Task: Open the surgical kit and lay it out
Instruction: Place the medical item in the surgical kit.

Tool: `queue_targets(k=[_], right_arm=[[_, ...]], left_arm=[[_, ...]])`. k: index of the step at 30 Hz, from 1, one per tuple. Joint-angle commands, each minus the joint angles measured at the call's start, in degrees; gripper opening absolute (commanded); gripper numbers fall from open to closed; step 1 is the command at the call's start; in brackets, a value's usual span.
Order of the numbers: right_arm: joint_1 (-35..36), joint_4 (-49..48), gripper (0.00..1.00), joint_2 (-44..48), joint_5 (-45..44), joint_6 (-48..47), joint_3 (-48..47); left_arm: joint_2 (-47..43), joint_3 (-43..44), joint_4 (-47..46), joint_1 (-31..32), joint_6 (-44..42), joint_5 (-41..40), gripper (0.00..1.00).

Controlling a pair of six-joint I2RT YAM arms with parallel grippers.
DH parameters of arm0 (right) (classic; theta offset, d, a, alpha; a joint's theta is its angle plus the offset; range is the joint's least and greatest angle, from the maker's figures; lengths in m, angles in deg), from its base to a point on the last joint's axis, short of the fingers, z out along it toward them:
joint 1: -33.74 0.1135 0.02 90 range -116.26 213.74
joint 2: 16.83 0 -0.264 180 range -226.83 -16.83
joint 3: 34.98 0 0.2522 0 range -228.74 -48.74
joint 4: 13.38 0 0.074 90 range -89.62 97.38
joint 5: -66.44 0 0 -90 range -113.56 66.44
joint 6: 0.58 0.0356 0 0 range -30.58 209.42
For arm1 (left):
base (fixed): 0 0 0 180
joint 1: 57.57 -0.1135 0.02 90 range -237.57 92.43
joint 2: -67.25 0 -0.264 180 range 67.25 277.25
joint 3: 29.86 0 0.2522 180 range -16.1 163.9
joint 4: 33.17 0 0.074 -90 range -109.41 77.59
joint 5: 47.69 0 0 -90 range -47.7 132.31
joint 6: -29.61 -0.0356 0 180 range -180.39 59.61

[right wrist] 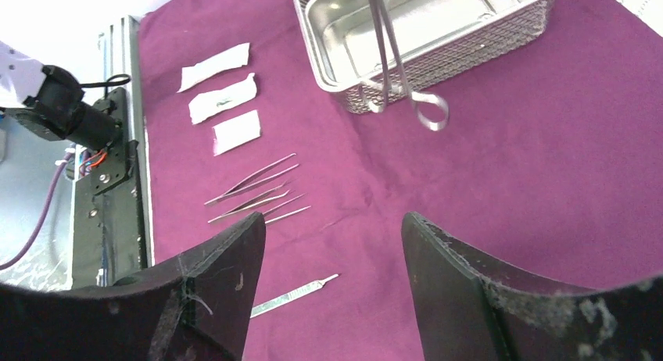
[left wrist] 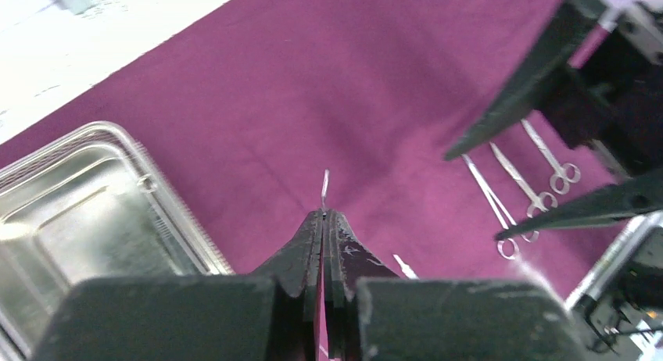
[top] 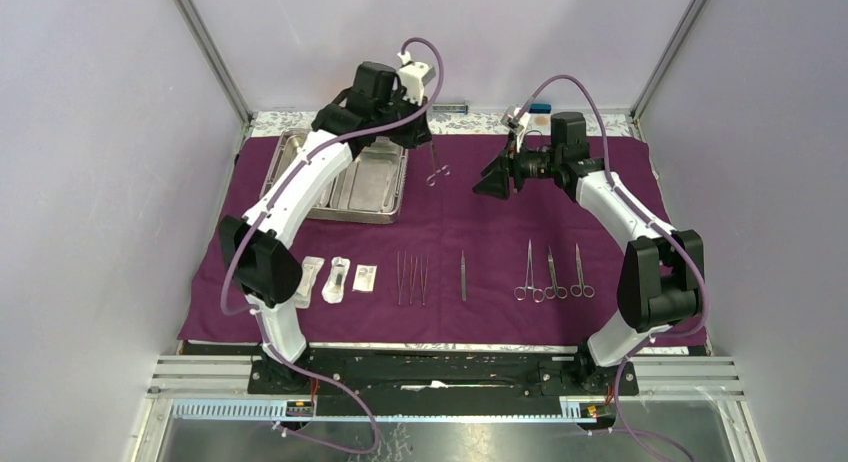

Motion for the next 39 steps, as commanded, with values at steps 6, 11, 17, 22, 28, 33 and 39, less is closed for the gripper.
queue_targets(k=[6, 11, 17, 22, 28, 33, 39], right_arm=[[0.5, -4.0, 0.75, 4.9, 5.2, -2.4, 1.8], [0.5, -4.0, 0.77, 6.7, 4.6, -4.0, 2.8], [0.5, -4.2, 0.78, 7.8, 5.3, -5.0, 3.5], [0.5, -5.6, 0.78, 7.2, 8.0, -3.6, 3.8], [0.7, -12.8, 0.74, 6.6, 12.4, 3.1, 4.9], [1.4, -15.9, 0.69, 6.3, 13.8, 6.1, 6.1], [2.0, -21.5, 0.59, 5.4, 15.5, 10.9, 7.2]], left_arm=[[-4.7, -0.7, -1.1, 6.0, 3.5, 7.5, 0.00], [-5.5, -0.9, -0.6, 8.2, 4.3, 8.5, 0.00], [-6.9, -1.7, -0.5, 9.8, 5.2, 10.1, 0.00], [-7.8, -2.7, -0.5, 10.2, 6.0, 11.9, 0.00], [-8.1, -3.0, -0.7, 10.3, 6.7, 13.6, 0.00], [-7.9, -2.9, -1.2, 10.6, 7.1, 14.5, 0.00], [-8.0, -3.0, -1.5, 10.6, 7.5, 15.1, 0.00]])
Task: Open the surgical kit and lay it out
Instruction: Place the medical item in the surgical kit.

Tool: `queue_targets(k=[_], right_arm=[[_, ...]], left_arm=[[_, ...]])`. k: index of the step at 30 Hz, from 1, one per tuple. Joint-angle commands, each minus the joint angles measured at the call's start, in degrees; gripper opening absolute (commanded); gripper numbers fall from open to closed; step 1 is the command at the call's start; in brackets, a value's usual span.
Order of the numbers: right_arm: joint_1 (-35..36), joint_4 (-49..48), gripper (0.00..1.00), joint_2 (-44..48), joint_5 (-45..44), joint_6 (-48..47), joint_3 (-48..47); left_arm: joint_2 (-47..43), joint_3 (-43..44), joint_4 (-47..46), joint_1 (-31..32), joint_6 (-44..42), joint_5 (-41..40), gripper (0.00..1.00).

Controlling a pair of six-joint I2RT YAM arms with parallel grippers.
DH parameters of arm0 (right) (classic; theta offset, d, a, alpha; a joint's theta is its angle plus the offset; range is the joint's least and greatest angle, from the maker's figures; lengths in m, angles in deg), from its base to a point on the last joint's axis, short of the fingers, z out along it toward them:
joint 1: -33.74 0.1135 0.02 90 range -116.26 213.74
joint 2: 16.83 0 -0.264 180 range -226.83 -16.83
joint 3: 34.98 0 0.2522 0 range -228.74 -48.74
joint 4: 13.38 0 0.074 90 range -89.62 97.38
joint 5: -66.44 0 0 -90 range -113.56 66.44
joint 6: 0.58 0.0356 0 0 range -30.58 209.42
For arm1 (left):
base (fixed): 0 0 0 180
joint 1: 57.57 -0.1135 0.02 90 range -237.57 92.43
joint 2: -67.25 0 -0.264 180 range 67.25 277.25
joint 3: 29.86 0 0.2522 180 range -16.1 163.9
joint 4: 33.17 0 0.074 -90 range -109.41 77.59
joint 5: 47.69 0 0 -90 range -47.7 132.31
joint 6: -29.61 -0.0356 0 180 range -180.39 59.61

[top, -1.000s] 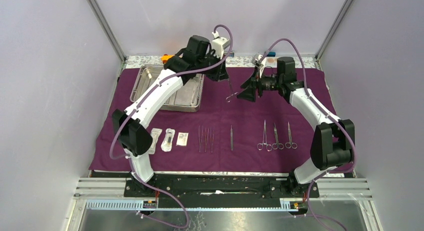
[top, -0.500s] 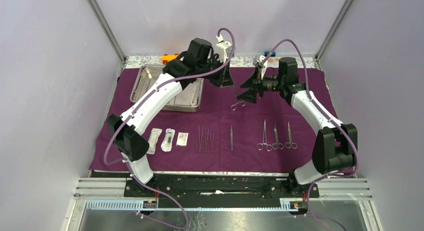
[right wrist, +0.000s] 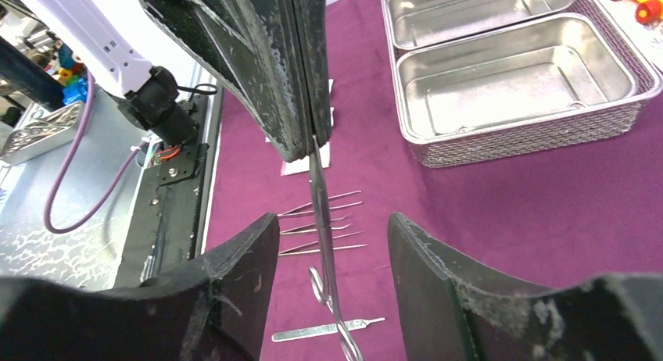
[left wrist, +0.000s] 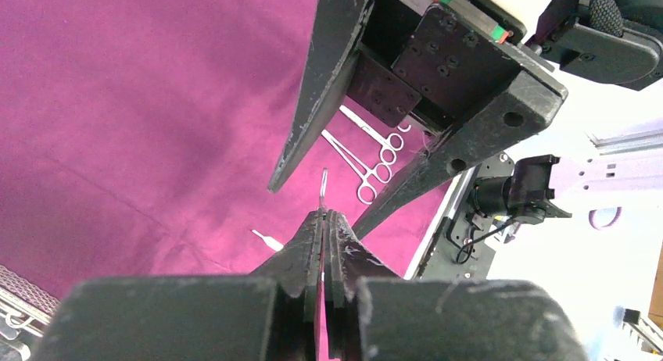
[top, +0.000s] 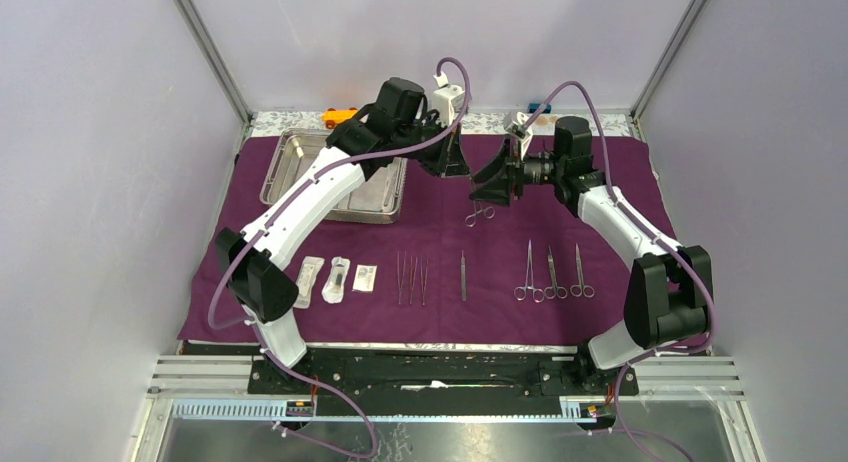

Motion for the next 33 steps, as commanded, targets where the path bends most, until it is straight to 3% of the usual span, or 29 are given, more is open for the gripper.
queue_targets(k=[1, 8, 13, 16, 22, 25, 28, 33], right_arm=[[0.8, -8.0, 0.56, -0.3, 3.4, 5.8, 0.7], [0.8, -11.8, 0.30, -1.5, 4.3, 10.4, 1.6], [0.7, -10.8, 0.02, -1.1, 2.8, 10.3, 2.0], [0.0, -5.5, 0.00, 0.5, 0.1, 5.7, 2.4], [-9.4, 5.6, 0.00, 5.1, -2.9, 1.2, 6.6], [-16.4, 24.3, 0.00, 6.5, -4.9, -11.4, 5.7], [-22.8, 38.2, 0.00, 7.6, -8.9, -22.9, 6.0], [-34.6, 59.9, 0.00, 2.6, -14.7, -42.6, 1.8]], left_arm=[[-3.0, 0.1, -3.0, 0.3, 0.9, 2.0, 0.00], [-3.0, -0.1, -3.0, 0.3, 0.8, 2.2, 0.00], [-3.1, -0.2, -3.3, 0.3, 0.3, 2.2, 0.00], [-3.3, 0.6, -3.6, 0.2, -1.7, 1.8, 0.01], [-4.5, 1.9, -4.2, 0.3, -7.3, 1.1, 0.51], [-4.3, 1.8, -4.2, 0.3, -8.6, -0.6, 0.74], [-3.8, 0.7, -4.6, 0.3, -9.3, -1.1, 0.84], [-3.7, -3.1, -6.1, 0.3, -10.8, -2.0, 0.88]])
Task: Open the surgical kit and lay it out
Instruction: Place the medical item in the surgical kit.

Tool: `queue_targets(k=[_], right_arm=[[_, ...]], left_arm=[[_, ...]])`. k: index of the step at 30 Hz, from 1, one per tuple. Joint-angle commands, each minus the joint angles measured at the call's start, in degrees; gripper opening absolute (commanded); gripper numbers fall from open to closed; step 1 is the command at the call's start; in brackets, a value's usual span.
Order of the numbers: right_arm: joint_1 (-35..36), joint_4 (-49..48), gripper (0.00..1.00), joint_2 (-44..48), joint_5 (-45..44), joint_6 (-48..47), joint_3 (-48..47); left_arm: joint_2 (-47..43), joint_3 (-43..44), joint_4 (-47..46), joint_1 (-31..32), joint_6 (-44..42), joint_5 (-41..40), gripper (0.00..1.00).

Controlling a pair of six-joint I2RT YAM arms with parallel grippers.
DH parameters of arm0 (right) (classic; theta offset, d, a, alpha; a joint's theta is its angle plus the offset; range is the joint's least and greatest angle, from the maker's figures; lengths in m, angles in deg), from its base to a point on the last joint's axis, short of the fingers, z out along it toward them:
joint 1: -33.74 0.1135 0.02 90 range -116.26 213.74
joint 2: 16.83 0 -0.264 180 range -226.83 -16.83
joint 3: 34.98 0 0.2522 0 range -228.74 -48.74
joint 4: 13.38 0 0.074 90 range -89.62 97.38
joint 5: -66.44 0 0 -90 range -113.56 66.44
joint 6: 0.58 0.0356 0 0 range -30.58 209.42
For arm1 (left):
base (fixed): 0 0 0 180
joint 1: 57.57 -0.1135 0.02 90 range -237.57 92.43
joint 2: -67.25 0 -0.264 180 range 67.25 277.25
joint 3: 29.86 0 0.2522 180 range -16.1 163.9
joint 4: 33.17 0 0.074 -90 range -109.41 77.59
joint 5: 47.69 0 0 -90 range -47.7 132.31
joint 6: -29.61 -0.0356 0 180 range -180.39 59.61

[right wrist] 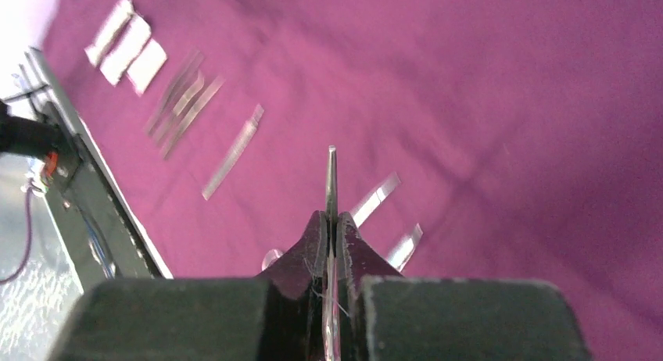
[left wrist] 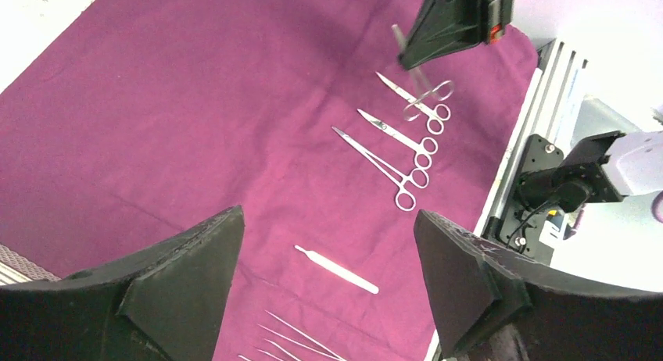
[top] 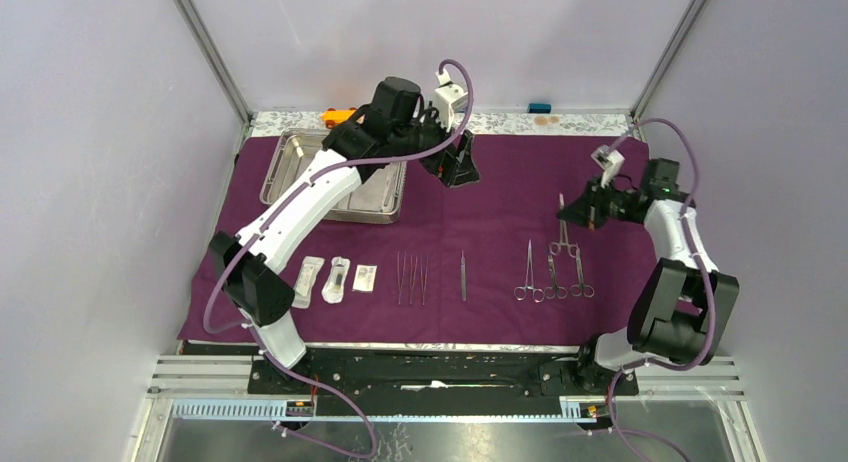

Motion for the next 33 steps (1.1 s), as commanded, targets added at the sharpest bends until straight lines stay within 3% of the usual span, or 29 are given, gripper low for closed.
queue_targets(k=[1, 4, 7, 17, 33], right_arm=[[-8.4, 28.5, 0.00, -4.5, -7.5, -24.8, -5.7], [-13.9, 40.6, 0.00, -13.3, -10.1, -35.2, -10.5], [-19.0, 46.7, 0.00, -19.9, -12.1, -40.2, -15.0], [-22.6, 46.7, 0.00, -28.7, -16.1, -40.5, -19.2], [-22.9, 44.4, 0.00, -35.0, -13.0, -37.9, -20.2]], left_arm=[[-2.3, -3.7, -4.1, 0.2, -3.0, -1.6, 0.88], [-2.3, -6.2, -4.5, 0.2, -3.8, -1.9, 0.89], [-2.5, -8.4, -5.2, 0.2, -4.4, -2.0, 0.89], [-2.2, -10.6, -6.7, 0.2, -4.2, -1.3, 0.90], [-2.0, -10.8, -7.0, 0.2, -3.8, -1.2, 0.92]])
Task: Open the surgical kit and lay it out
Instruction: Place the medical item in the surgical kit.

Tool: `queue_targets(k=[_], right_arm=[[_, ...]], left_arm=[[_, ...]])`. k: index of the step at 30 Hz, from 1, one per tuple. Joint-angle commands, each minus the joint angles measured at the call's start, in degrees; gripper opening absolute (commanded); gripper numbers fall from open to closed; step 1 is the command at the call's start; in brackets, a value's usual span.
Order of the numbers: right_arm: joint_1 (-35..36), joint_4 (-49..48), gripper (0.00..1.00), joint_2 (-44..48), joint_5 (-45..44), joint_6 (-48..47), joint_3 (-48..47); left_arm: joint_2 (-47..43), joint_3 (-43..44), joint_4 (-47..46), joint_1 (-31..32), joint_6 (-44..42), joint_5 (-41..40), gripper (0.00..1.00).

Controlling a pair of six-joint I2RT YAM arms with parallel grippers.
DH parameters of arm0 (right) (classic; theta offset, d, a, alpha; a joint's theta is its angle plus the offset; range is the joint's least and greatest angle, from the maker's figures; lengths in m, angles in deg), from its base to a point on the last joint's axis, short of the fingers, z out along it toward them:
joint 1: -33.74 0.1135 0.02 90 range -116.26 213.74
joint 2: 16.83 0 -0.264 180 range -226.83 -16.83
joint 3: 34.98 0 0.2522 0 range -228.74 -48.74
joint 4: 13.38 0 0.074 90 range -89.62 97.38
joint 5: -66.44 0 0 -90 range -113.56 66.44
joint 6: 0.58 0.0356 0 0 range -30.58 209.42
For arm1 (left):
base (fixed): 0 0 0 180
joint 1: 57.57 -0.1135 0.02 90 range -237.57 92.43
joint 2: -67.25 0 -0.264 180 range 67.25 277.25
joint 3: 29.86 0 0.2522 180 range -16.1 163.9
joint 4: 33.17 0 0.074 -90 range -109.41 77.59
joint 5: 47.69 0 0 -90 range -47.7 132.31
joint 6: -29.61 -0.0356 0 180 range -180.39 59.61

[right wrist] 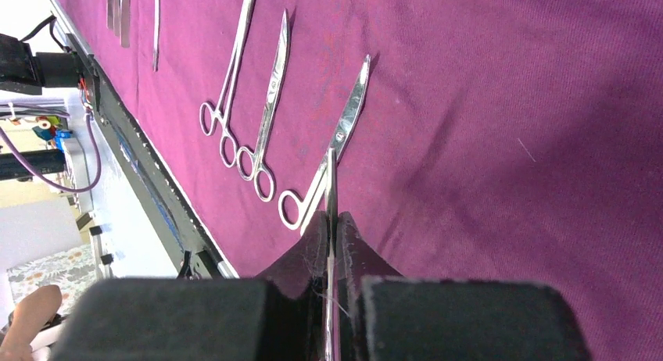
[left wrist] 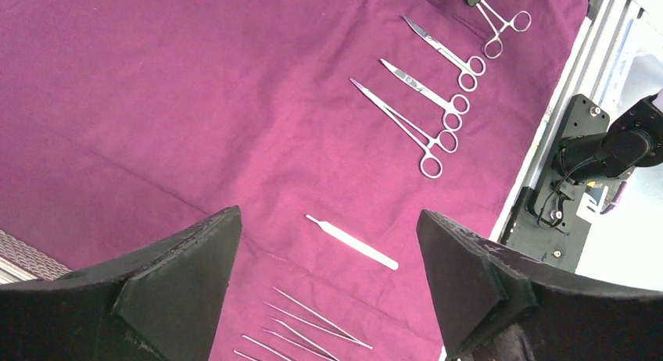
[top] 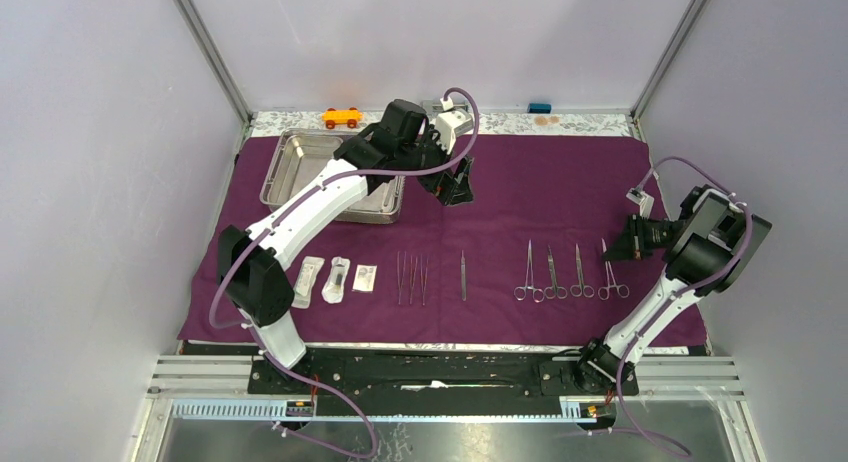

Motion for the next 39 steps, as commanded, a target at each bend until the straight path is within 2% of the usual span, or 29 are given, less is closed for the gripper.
queue_targets(k=[1, 20, 30, 39], right_arm=[[-0.1, 0.3, 0.00, -1.0, 2.2, 0.6, -1.7], [-0.1, -2.6, 0.00, -4.7, 3.1, 3.1, -2.8], [-0.1, -4.0, 0.12, -5.5, 2.0, 4.2, -3.6], [-0.1, -6.0, 0.18, -6.0, 0.5, 5.3, -3.4]], left_arm=[[-1.7, -0.1, -3.2, 0.2, -0.4, 0.4, 0.92], [-2.3, -0.7, -3.3, 0.2, -0.7, 0.9, 0.93], [-2.5, -0.7, -3.3, 0.2, -0.3, 1.1, 0.95], [-2.6, -0.7, -3.3, 0.2, -0.2, 1.3, 0.95]])
